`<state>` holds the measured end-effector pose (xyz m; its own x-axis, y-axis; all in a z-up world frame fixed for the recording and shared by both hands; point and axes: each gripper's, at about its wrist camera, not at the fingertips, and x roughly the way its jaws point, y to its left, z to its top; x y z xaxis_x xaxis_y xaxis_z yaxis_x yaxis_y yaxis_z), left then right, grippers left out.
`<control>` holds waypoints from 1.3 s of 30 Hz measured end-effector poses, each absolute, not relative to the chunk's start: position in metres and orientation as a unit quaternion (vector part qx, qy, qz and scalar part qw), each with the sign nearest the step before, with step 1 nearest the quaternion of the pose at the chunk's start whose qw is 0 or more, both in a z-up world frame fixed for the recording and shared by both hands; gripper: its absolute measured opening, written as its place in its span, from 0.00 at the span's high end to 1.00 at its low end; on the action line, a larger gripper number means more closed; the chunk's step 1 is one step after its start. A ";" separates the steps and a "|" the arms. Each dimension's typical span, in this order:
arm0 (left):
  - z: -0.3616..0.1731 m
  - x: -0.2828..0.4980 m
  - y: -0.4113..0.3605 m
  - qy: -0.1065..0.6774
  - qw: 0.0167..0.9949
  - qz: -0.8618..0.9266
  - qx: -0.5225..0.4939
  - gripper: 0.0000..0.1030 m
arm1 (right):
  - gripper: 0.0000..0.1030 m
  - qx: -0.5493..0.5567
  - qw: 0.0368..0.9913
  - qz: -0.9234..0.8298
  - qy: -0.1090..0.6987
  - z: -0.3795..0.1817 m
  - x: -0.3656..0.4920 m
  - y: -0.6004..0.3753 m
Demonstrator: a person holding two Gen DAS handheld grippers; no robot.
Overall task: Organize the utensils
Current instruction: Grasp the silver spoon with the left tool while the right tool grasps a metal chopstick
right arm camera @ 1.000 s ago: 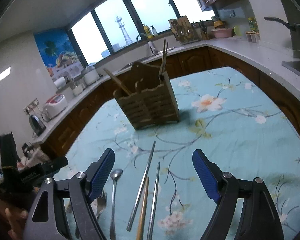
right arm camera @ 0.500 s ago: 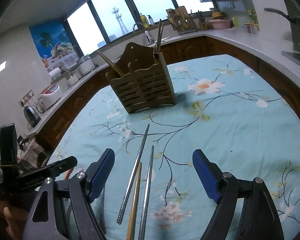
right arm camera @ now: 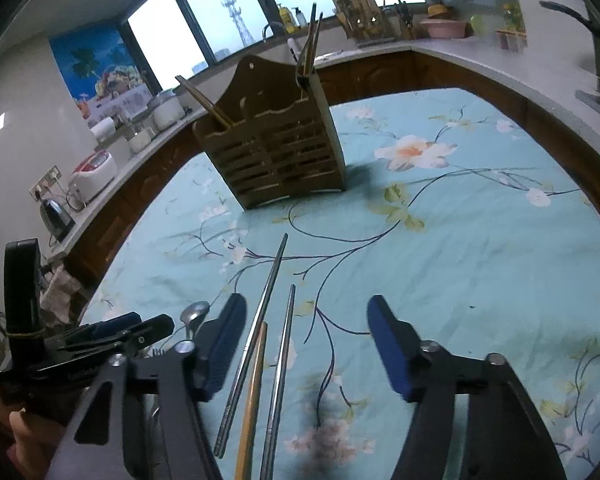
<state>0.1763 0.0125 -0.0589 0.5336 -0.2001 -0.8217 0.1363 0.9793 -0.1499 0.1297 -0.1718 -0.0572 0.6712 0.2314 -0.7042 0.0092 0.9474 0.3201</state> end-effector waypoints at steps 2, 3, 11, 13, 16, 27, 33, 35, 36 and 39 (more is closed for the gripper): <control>-0.063 0.180 0.012 0.478 0.872 -0.099 -0.035 0.39 | 0.46 0.148 0.899 0.062 0.408 -0.061 0.135 -0.171; -0.065 0.183 0.012 0.482 0.869 -0.102 -0.038 0.40 | 0.48 0.147 0.897 0.063 0.412 -0.064 0.137 -0.170; -0.078 0.198 0.010 0.496 0.860 -0.112 -0.048 0.46 | 0.58 0.134 0.887 0.068 0.437 -0.080 0.155 -0.164; -0.079 0.200 0.009 0.495 0.859 -0.118 -0.050 0.46 | 0.61 0.135 0.884 0.068 0.442 -0.083 0.159 -0.164; -0.081 0.204 0.005 0.494 0.860 -0.122 -0.043 0.48 | 0.65 0.132 0.882 0.069 0.447 -0.086 0.162 -0.163; -0.083 0.208 0.010 0.488 0.860 -0.137 -0.061 0.67 | 0.76 0.100 0.877 0.079 0.463 -0.094 0.174 -0.149; -0.084 0.211 0.019 0.491 0.854 -0.148 -0.086 0.68 | 0.83 0.052 0.878 0.077 0.470 -0.099 0.186 -0.133; -0.083 0.210 0.020 0.490 0.854 -0.148 -0.088 0.68 | 0.85 0.014 0.878 0.072 0.473 -0.100 0.190 -0.124; -0.083 0.210 0.020 0.490 0.854 -0.149 -0.089 0.68 | 0.89 -0.009 0.878 0.070 0.473 -0.099 0.190 -0.119; -0.079 0.207 0.022 0.485 0.856 -0.151 -0.096 0.68 | 0.95 -0.045 0.877 0.073 0.473 -0.099 0.187 -0.113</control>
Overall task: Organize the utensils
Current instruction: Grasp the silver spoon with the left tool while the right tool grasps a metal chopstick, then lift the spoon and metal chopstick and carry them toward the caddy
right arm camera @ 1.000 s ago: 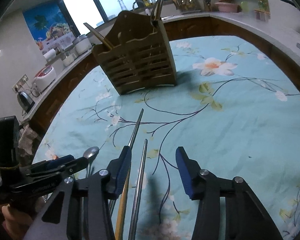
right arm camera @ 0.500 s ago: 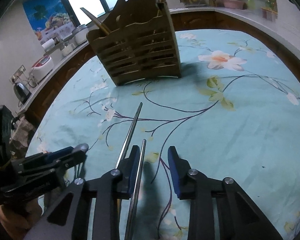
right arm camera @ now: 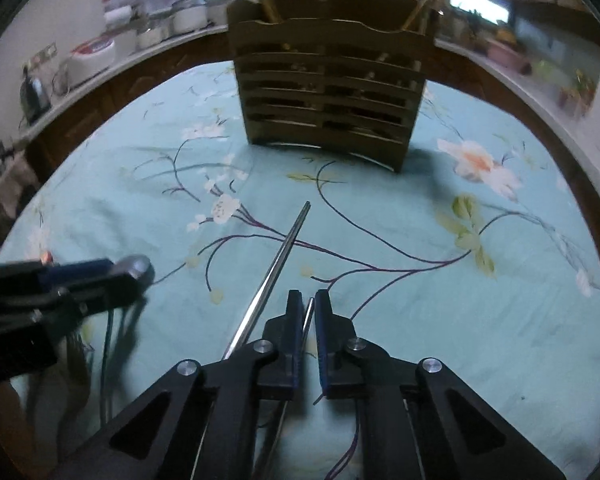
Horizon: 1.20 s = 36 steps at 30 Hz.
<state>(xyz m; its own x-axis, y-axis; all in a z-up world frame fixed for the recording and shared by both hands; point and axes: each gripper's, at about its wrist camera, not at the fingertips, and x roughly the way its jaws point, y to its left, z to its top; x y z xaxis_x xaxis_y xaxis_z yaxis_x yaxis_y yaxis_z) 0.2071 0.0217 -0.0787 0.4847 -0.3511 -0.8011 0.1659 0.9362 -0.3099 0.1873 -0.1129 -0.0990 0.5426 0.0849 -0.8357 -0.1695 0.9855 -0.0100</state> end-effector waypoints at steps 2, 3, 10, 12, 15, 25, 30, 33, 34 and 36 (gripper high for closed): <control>-0.073 0.203 0.023 0.478 0.859 -0.153 -0.100 0.68 | 0.96 -0.019 0.874 0.082 0.478 -0.097 0.186 -0.120; -0.070 0.201 0.023 0.474 0.861 -0.155 -0.101 0.68 | 0.97 0.008 0.873 0.088 0.480 -0.095 0.185 -0.128; -0.042 0.185 0.030 0.447 0.873 -0.162 -0.107 0.68 | 0.97 0.110 0.882 0.101 0.446 -0.058 0.170 -0.163; -0.033 0.180 0.031 0.438 0.877 -0.164 -0.108 0.68 | 0.97 0.124 0.889 0.102 0.428 -0.040 0.164 -0.170; -0.018 0.170 0.036 0.422 0.884 -0.166 -0.111 0.68 | 0.97 0.137 0.898 0.104 0.406 -0.021 0.156 -0.176; 0.026 0.132 0.056 0.373 0.905 -0.168 -0.115 0.68 | 0.97 0.147 0.922 0.105 0.342 0.025 0.142 -0.184; 0.038 0.123 0.066 0.365 0.904 -0.179 -0.133 0.99 | 0.97 0.148 0.933 0.107 0.311 0.046 0.134 -0.187; 0.043 0.120 0.068 0.356 0.909 -0.176 -0.126 1.00 | 0.97 0.148 0.938 0.107 0.296 0.056 0.131 -0.187; 0.043 0.120 0.068 0.356 0.910 -0.175 -0.123 1.00 | 0.97 0.146 0.939 0.107 0.291 0.058 0.131 -0.186; 0.041 0.122 0.068 0.358 0.909 -0.176 -0.124 1.00 | 0.97 0.142 0.942 0.106 0.287 0.060 0.131 -0.186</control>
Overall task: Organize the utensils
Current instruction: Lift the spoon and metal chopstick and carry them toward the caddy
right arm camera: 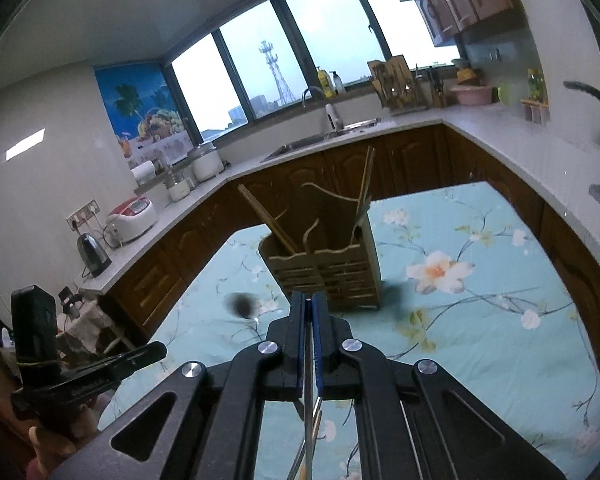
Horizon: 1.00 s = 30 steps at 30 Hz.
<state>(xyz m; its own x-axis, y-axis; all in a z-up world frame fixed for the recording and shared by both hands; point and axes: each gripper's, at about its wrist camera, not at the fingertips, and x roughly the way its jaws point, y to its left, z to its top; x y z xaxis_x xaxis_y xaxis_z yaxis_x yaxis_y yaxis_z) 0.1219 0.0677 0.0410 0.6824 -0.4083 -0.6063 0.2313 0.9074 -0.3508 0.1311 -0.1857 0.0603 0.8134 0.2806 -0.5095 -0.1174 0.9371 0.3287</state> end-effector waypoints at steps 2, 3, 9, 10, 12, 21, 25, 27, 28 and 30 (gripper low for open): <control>0.035 0.127 0.068 0.365 0.907 -0.168 -0.124 1.00 | 0.97 0.142 0.942 0.105 0.285 0.061 0.131 -0.186; 0.030 0.131 0.068 0.372 0.904 -0.167 -0.127 1.00 | 0.97 0.143 0.942 0.105 0.286 0.060 0.131 -0.187; -0.002 0.174 0.074 0.416 0.884 -0.136 -0.162 0.60 | 0.97 0.160 0.938 0.104 0.289 0.055 0.133 -0.198; -0.004 0.181 0.075 0.417 0.884 -0.129 -0.166 0.51 | 0.97 0.161 0.938 0.104 0.288 0.055 0.133 -0.200; -0.012 0.200 0.069 0.428 0.882 -0.115 -0.163 0.51 | 0.97 0.168 0.937 0.106 0.286 0.055 0.135 -0.203; -0.042 0.272 0.023 0.450 0.880 -0.081 -0.129 0.51 | 0.97 0.197 0.930 0.126 0.285 0.054 0.152 -0.213; -0.063 0.302 0.010 0.463 0.877 -0.067 -0.114 0.51 | 0.97 0.203 0.929 0.133 0.280 0.057 0.157 -0.216; -0.074 0.315 0.004 0.472 0.873 -0.065 -0.107 0.52 | 0.97 0.205 0.929 0.136 0.278 0.058 0.159 -0.216; -0.078 0.319 0.003 0.475 0.872 -0.064 -0.105 0.56 | 0.97 0.206 0.928 0.138 0.277 0.058 0.161 -0.216; -0.086 0.325 -0.001 0.479 0.869 -0.067 -0.099 0.85 | 0.97 0.209 0.927 0.140 0.277 0.057 0.164 -0.218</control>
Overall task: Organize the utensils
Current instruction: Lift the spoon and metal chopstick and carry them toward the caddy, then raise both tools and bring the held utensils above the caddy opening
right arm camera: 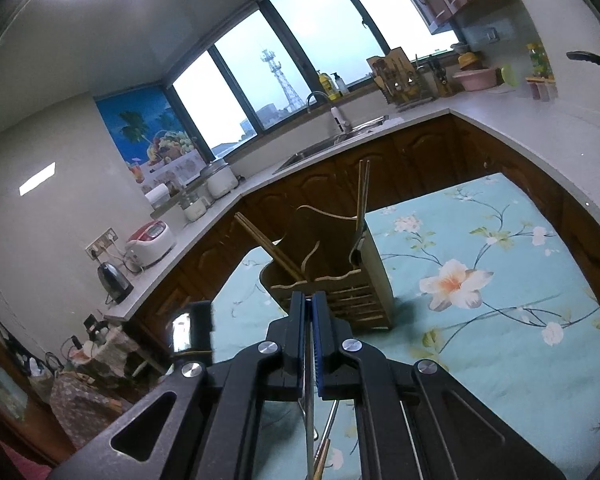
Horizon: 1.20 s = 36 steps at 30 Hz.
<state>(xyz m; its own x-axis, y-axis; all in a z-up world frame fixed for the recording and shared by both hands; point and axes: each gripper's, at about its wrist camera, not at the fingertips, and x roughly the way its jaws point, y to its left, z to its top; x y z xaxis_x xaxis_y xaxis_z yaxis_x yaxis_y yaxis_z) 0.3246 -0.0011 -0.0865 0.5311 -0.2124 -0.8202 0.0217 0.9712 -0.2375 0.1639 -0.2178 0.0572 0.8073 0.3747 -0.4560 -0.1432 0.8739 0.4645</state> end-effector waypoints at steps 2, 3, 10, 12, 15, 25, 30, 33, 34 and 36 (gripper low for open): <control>-0.093 0.327 -0.002 0.485 0.865 -0.077 -0.103 0.99 | 0.97 0.212 0.926 0.140 0.278 0.056 0.166 -0.220; -0.094 0.326 -0.002 0.483 0.866 -0.077 -0.102 1.00 | 0.97 0.214 0.926 0.140 0.278 0.055 0.167 -0.221; -0.080 0.319 0.006 0.455 0.879 -0.092 -0.110 1.00 | 0.97 0.221 0.925 0.134 0.279 0.051 0.169 -0.225; -0.079 0.321 0.010 0.455 0.877 -0.099 -0.119 1.00 | 0.97 0.222 0.924 0.137 0.280 0.052 0.169 -0.223; -0.079 0.322 0.015 0.457 0.873 -0.108 -0.129 0.86 | 0.97 0.220 0.925 0.138 0.277 0.055 0.168 -0.220; -0.091 0.338 0.000 0.468 0.873 -0.102 -0.093 0.70 | 0.97 0.221 0.921 0.144 0.287 0.047 0.176 -0.213; -0.096 0.346 -0.007 0.468 0.874 -0.102 -0.079 0.94 | 0.97 0.222 0.921 0.139 0.290 0.045 0.179 -0.214; -0.092 0.343 -0.007 0.459 0.878 -0.110 -0.077 0.98 | 0.97 0.222 0.921 0.136 0.291 0.044 0.179 -0.215; -0.090 0.342 -0.007 0.456 0.880 -0.110 -0.075 0.99 | 0.97 0.223 0.921 0.136 0.291 0.044 0.179 -0.215; -0.086 0.337 -0.006 0.450 0.882 -0.116 -0.078 0.99 | 0.97 0.222 0.921 0.135 0.290 0.044 0.179 -0.216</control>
